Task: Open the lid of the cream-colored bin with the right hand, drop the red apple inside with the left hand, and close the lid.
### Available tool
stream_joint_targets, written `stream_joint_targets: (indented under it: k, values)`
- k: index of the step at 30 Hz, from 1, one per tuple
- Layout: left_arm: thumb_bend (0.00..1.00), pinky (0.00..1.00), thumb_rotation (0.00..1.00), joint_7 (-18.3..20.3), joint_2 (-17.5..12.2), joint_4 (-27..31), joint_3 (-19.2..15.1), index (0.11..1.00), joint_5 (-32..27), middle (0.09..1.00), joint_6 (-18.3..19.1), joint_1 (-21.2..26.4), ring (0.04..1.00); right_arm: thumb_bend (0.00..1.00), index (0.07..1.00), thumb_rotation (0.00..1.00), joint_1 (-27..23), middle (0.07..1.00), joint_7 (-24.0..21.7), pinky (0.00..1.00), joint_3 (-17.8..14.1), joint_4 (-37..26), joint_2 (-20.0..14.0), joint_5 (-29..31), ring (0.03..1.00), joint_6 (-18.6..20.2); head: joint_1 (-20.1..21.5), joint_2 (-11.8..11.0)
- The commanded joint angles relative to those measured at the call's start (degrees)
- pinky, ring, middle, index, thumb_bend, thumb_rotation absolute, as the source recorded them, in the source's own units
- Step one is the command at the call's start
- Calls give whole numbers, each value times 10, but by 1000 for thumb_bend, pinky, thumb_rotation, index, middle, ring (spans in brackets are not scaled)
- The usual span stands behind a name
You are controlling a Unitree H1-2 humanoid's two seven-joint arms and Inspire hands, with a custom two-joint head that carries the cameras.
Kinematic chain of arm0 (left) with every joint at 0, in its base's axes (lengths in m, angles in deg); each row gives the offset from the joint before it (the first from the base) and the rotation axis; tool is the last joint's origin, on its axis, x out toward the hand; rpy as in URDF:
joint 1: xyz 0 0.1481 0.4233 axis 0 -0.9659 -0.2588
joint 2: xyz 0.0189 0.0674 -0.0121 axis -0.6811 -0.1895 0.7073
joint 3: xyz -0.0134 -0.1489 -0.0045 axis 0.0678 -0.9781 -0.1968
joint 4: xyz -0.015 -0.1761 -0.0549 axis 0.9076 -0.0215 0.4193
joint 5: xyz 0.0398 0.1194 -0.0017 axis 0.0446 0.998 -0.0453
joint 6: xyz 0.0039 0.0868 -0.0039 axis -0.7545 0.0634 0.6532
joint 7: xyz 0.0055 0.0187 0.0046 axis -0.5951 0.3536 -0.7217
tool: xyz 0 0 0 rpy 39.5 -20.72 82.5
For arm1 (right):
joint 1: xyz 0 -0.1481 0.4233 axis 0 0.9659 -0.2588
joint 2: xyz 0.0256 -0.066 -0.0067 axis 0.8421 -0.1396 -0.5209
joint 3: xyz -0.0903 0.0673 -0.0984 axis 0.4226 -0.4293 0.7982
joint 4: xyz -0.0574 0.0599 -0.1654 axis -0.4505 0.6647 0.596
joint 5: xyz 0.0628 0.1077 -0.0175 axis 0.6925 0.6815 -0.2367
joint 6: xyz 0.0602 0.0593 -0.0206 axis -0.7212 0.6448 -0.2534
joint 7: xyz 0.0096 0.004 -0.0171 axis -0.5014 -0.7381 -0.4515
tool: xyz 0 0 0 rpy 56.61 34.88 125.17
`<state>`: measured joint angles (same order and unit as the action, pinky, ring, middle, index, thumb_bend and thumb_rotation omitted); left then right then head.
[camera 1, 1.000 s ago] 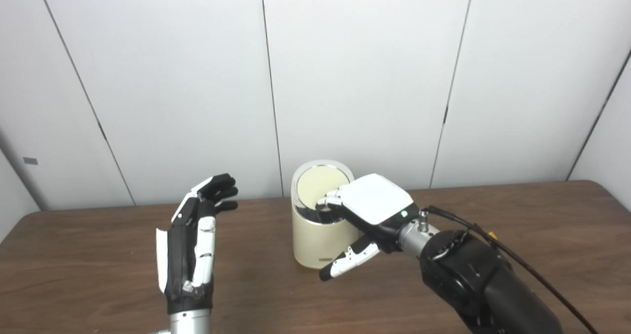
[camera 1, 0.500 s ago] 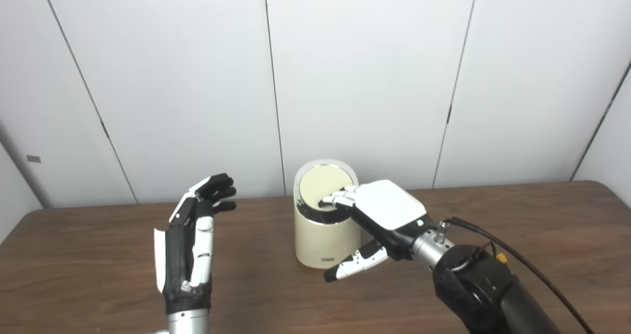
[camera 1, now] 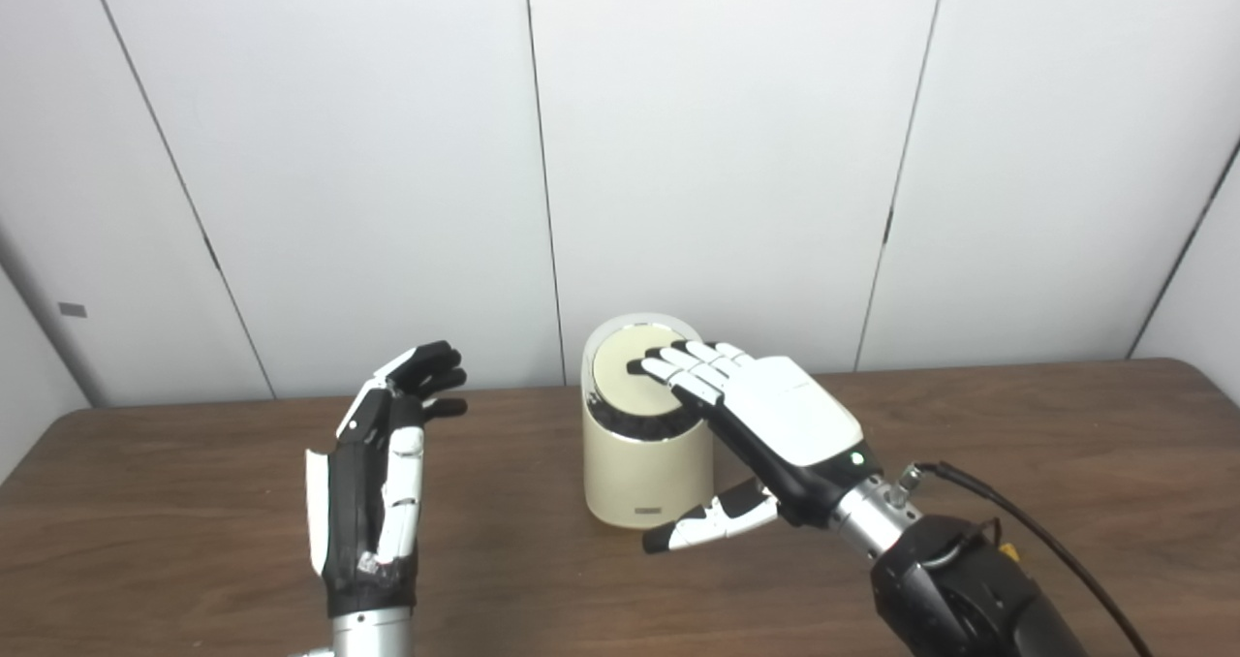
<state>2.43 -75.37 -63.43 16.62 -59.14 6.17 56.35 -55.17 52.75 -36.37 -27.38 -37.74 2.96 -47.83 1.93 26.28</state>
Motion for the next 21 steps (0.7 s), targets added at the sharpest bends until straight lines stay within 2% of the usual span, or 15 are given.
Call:
stream_joint_targets:
  k: [1,4,6,9,10,12,13,14,16,21]
  values:
    - [437,621,809,-1,-3,4,0,736,3,735,-25,19,704,664,935,622,-6,932,61,884,-23,-8,17,36,931,-29,2,0]
    - [403,619,778,-1,-5,2,-3,731,-2,730,-32,19,699,584,912,578,18,921,139,856,-54,4,42,90,909,-80,5,-1]
    - [375,618,746,-3,-7,-1,-4,729,3,728,-38,19,698,572,893,616,33,894,190,826,-79,16,60,123,883,-112,4,1]
    - [289,607,625,-6,-10,-6,-8,724,10,720,-46,20,689,510,834,668,57,830,252,709,-115,29,81,166,808,-157,2,0]
    - [276,600,582,-6,-11,-7,-9,720,9,714,-47,20,683,450,808,658,63,802,268,659,-125,31,87,173,775,-168,3,0]
    - [262,591,544,-7,-12,-10,-11,715,7,709,-51,20,676,352,775,636,76,778,287,633,-140,35,94,192,758,-188,5,0]
    - [255,585,534,-8,-13,-13,-13,711,7,704,-54,20,672,277,762,547,84,772,293,634,-146,37,95,205,760,-195,6,-1]
    - [249,583,526,-9,-14,-15,-14,709,7,702,-57,20,669,243,757,512,89,767,295,633,-150,39,96,214,758,-200,6,-1]
    - [245,580,513,-10,-16,-20,-18,706,5,698,-60,20,667,206,751,457,100,759,300,628,-157,38,98,224,751,-206,5,0]
    - [258,578,501,-9,-18,-28,-26,690,-5,685,-68,13,657,204,708,338,131,717,312,592,-173,43,105,273,701,-229,-2,0]
